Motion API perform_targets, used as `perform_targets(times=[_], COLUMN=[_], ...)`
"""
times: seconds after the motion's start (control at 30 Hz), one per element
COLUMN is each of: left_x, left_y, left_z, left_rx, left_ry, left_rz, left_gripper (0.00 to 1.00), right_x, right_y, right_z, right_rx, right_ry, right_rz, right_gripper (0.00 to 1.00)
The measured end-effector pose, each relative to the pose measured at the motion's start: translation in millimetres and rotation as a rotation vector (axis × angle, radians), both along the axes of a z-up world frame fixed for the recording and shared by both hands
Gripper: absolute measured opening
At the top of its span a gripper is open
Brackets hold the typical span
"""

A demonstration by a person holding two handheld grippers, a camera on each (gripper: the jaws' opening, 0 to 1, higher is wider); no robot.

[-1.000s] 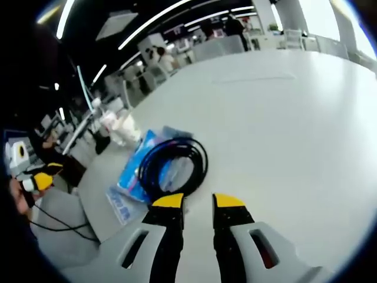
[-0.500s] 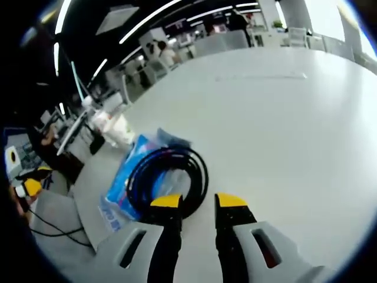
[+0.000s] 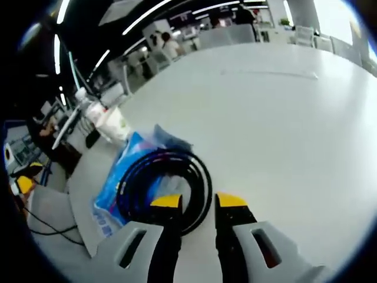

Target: Arrange the tabletop items into an orderly group along one side of the table until the central work area is clear of visible clutter.

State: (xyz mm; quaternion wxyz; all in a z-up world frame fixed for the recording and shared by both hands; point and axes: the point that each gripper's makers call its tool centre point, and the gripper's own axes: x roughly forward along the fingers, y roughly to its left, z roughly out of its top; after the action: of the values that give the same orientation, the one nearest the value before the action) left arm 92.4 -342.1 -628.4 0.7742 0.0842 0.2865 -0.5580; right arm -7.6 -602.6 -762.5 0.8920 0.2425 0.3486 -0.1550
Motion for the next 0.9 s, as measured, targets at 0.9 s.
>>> perform_targets(times=[0.9], left_x=[6.6], left_y=[0.5], left_z=[2.5], left_rx=[0.000], left_ry=[0.000], left_rz=[0.011], left_gripper=[0.42], right_x=[7.1], right_y=[-2.1], right_z=[-3.1], right_rx=[-0.065], right_ry=[0.054], right_rz=[0.004], right_gripper=[0.07])
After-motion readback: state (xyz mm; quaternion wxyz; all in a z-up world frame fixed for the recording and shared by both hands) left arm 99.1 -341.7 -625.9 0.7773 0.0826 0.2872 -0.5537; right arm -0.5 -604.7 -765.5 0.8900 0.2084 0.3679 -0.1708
